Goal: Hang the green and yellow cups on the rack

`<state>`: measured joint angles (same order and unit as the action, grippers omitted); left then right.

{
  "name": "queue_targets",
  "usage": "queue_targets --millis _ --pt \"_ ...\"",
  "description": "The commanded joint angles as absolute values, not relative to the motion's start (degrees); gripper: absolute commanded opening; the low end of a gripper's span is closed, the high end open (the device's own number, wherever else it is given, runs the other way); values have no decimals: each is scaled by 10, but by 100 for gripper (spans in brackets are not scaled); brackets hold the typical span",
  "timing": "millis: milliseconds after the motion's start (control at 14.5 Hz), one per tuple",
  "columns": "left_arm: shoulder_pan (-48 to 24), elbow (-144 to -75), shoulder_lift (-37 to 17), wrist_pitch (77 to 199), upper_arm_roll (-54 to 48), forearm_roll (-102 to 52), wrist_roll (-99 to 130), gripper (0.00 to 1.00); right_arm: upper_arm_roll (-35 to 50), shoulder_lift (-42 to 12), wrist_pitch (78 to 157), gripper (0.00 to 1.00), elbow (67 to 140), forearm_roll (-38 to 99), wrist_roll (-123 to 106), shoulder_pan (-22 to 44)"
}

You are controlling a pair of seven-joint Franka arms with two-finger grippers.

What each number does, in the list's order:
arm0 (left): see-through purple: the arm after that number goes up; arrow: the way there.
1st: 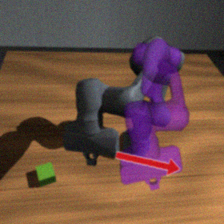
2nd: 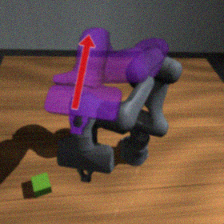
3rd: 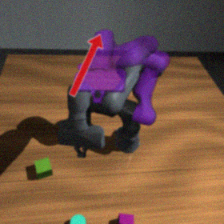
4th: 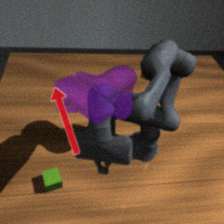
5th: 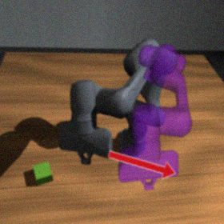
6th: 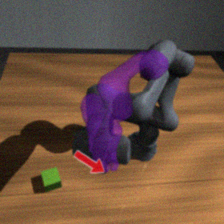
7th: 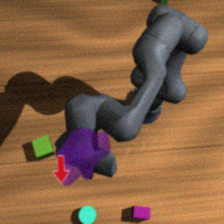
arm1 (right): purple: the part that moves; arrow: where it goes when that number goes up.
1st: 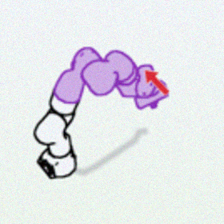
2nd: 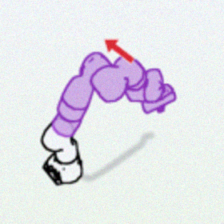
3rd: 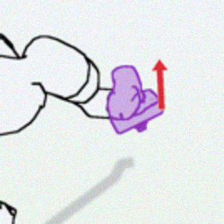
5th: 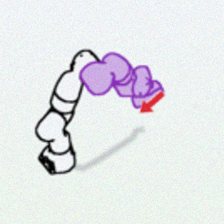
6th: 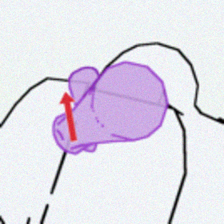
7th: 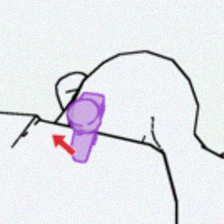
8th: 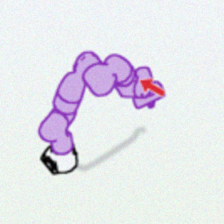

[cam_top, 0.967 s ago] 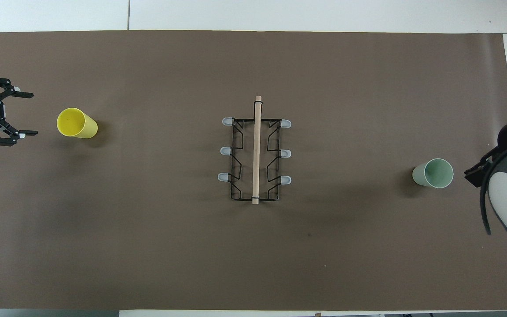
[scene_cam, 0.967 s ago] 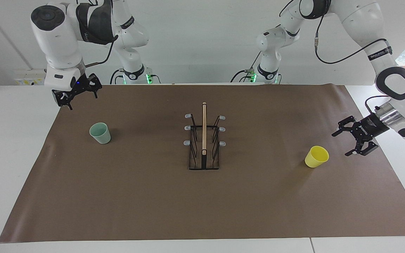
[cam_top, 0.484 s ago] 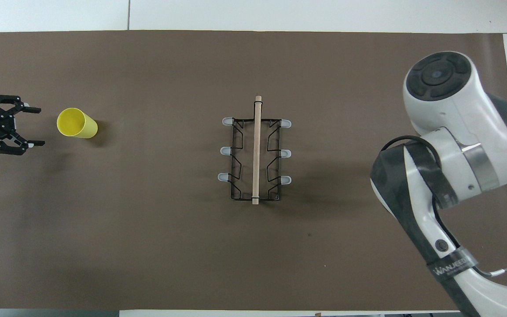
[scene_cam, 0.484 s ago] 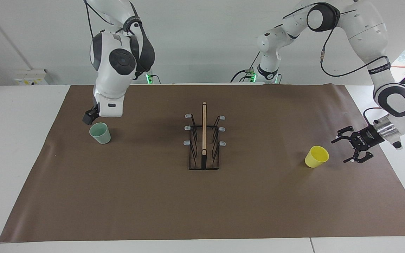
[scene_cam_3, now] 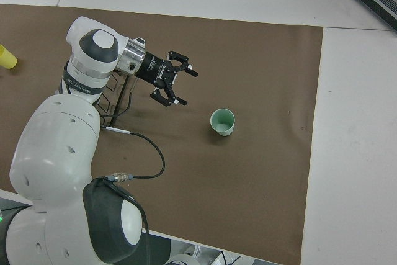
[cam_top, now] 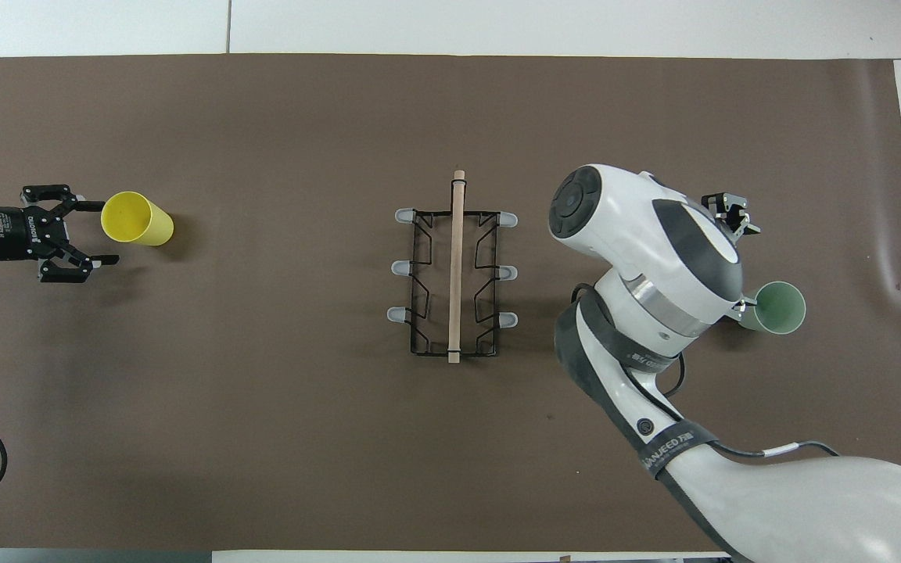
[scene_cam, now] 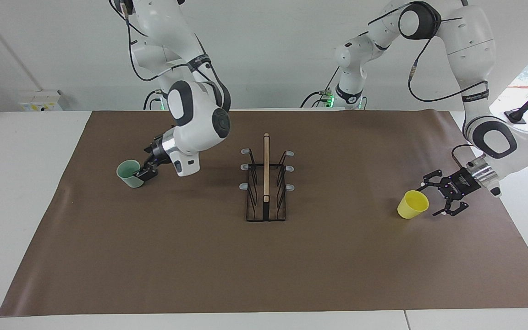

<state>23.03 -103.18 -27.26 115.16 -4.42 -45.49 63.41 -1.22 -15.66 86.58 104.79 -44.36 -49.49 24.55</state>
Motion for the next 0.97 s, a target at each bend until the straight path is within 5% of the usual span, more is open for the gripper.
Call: queue_targets --millis 0,622,760,898 --pt "210 -1083 -241 1193 -42 -502 629 100 -11 -150 883 100 1091 -474 -519 256" --pt "153 -1109 -238 1266 -42 -550 621 100 -11 -129 1023 100 1184 -478 -518 236" --pt "137 -1108 -241 1287 -41 -553 621 0 -11 -127 1053 100 1209 -499 -518 221" --pt "125 -1099 -243 1303 -40 -553 626 0 -11 -121 1081 100 1233 -509 -513 210"
